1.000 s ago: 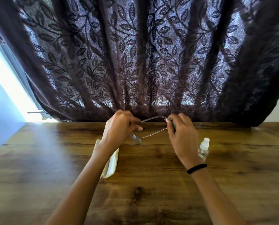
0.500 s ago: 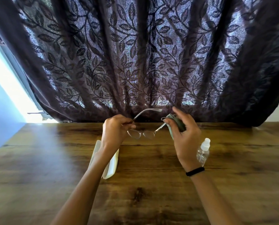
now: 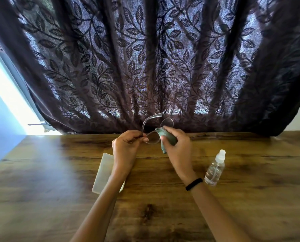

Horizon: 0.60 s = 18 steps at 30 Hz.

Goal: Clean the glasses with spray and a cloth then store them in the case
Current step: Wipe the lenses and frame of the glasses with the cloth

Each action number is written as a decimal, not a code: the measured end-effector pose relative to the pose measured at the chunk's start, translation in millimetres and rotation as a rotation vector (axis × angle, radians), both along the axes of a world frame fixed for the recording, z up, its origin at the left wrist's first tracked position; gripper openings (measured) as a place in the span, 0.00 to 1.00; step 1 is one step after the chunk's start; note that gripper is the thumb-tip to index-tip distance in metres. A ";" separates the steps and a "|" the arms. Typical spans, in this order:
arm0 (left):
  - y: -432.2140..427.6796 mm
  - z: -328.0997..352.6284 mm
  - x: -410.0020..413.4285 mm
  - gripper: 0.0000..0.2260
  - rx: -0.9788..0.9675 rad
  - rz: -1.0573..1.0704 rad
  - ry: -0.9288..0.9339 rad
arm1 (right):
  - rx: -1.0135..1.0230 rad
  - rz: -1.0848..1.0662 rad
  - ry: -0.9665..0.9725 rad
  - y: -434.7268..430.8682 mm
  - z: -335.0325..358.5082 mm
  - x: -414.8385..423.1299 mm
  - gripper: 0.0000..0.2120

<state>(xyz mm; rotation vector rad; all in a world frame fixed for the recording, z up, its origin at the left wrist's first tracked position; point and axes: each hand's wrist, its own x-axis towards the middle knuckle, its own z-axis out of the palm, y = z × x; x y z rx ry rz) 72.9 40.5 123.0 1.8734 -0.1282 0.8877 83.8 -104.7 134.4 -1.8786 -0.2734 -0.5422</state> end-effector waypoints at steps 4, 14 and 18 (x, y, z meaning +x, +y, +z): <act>-1.6 1.5 0.9 0.11 0.006 0.019 -0.043 | -0.311 -0.042 -0.162 10.0 -4.0 -4.0 0.15; -0.4 -4.7 4.1 0.09 0.004 0.092 -0.093 | -0.554 0.052 -0.231 16.5 -9.7 -10.1 0.10; -1.0 -4.6 4.6 0.11 0.010 0.103 -0.104 | -0.591 0.140 -0.260 15.6 -9.5 -9.5 0.12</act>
